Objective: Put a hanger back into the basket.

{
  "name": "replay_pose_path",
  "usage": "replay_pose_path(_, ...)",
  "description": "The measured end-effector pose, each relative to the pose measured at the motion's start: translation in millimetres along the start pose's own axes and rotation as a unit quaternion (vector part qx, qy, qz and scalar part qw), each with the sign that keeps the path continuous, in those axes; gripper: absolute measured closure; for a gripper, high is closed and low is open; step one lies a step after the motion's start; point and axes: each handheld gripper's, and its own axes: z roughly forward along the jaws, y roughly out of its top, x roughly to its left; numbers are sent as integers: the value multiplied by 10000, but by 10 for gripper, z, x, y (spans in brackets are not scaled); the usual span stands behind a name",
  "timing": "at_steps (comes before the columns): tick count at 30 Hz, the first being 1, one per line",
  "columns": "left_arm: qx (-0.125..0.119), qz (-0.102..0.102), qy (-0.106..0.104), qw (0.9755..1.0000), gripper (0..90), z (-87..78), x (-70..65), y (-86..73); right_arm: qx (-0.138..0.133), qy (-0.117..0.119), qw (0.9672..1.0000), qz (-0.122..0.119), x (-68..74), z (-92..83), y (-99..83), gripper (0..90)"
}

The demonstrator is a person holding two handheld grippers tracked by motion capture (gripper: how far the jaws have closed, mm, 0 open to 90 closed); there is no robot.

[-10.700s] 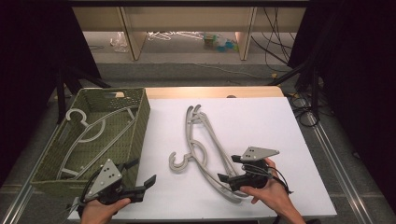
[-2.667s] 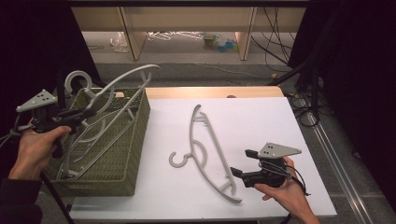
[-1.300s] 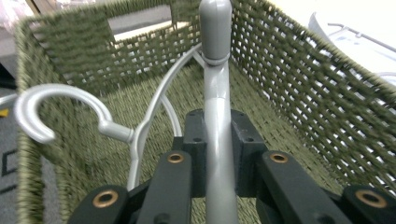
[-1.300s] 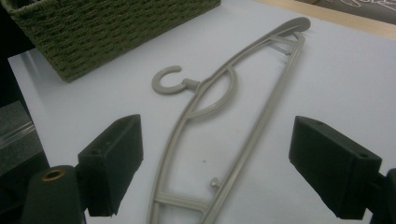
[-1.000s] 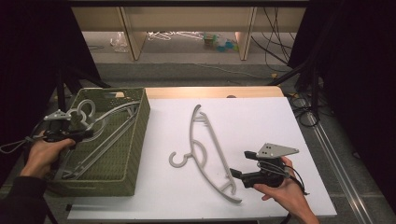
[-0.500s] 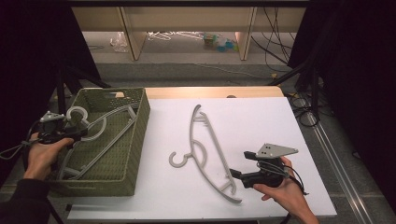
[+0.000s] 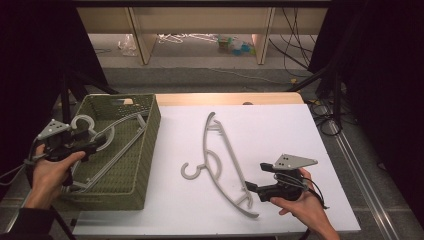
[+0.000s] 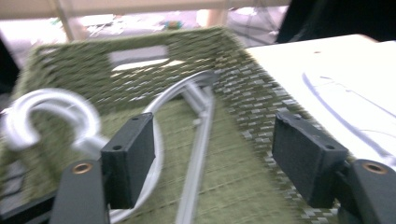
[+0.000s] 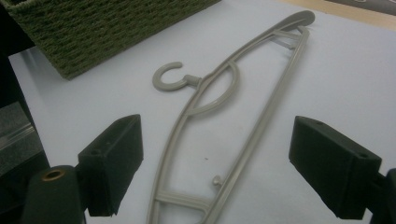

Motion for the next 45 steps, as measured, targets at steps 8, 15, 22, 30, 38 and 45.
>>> replay_pose_path(8,-272,248,-637,9973,211,-4,-509,-6,-58,-1,10000,22,-25,28,-12,187)
replay_pose_path(15,-594,329,-979,9929,174,-35,-891,-73,-143,37,9999,64,-40,35,-15,185)
replay_pose_path(22,-604,429,-1427,9870,162,-67,-1283,-221,-106,-26,9999,42,-30,28,-15,183)
replay_pose_path(30,-539,545,-1748,9816,163,-64,-1564,-396,-142,-14,9999,37,-16,47,-20,182)
replay_pose_path(38,-430,837,-2045,9743,164,-4,-1732,-568,-25,87,9999,51,-11,66,-39,183)
replay_pose_path(45,-312,939,-2193,9706,164,40,-1826,-738,39,124,9999,-7,20,136,-58,183)
